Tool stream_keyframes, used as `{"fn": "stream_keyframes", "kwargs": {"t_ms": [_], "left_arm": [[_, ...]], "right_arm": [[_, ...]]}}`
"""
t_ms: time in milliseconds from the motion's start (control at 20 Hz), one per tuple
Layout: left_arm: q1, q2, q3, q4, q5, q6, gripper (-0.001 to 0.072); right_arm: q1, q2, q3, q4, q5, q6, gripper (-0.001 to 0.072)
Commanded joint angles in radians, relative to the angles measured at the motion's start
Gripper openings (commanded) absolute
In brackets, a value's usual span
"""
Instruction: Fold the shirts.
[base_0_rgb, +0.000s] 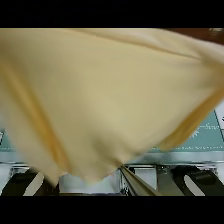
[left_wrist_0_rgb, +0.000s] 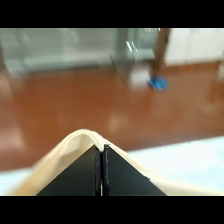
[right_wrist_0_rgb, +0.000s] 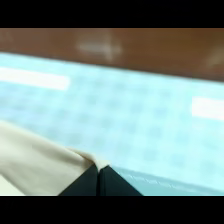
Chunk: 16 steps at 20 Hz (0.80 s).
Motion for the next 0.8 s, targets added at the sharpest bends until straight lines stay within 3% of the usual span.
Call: {"fn": "stream_keyframes", "kwargs": {"t_ms": [0, 100, 250, 450, 700, 750], "left_arm": [[-0.019, -0.210, -0.052, -0.072, 0.064, 0.006, 0.0013], [-0.052, -0.334, -0.051, -0.075, 0.101, 0.006, 0.0013], [-0.111, -0.488, -0.051, -0.074, 0.210, 0.005, 0.0014], [-0.153, -0.640, -0.051, -0.075, 0.368, 0.005, 0.0014], [-0.192, -0.796, -0.051, -0.074, 0.381, -0.008, 0.0017], [-0.193, -0.818, -0.051, -0.075, 0.380, -0.025, 0.0059]], "right_arm": [[0.000, -0.038, -0.226, -0.183, -0.111, 0.035, 0.0020], [0.000, -0.132, -0.261, -0.233, -0.166, 0.046, 0.0019], [-0.061, -0.342, -0.253, -0.185, -0.285, 0.045, 0.0019], [-0.200, -0.649, -0.160, 0.014, -0.430, 0.045, 0.0021], [-0.217, -0.927, -0.089, 0.288, -0.595, 0.046, 0.0021], [-0.223, -0.961, -0.089, 0.354, -0.618, 0.046, 0.0022]]}}
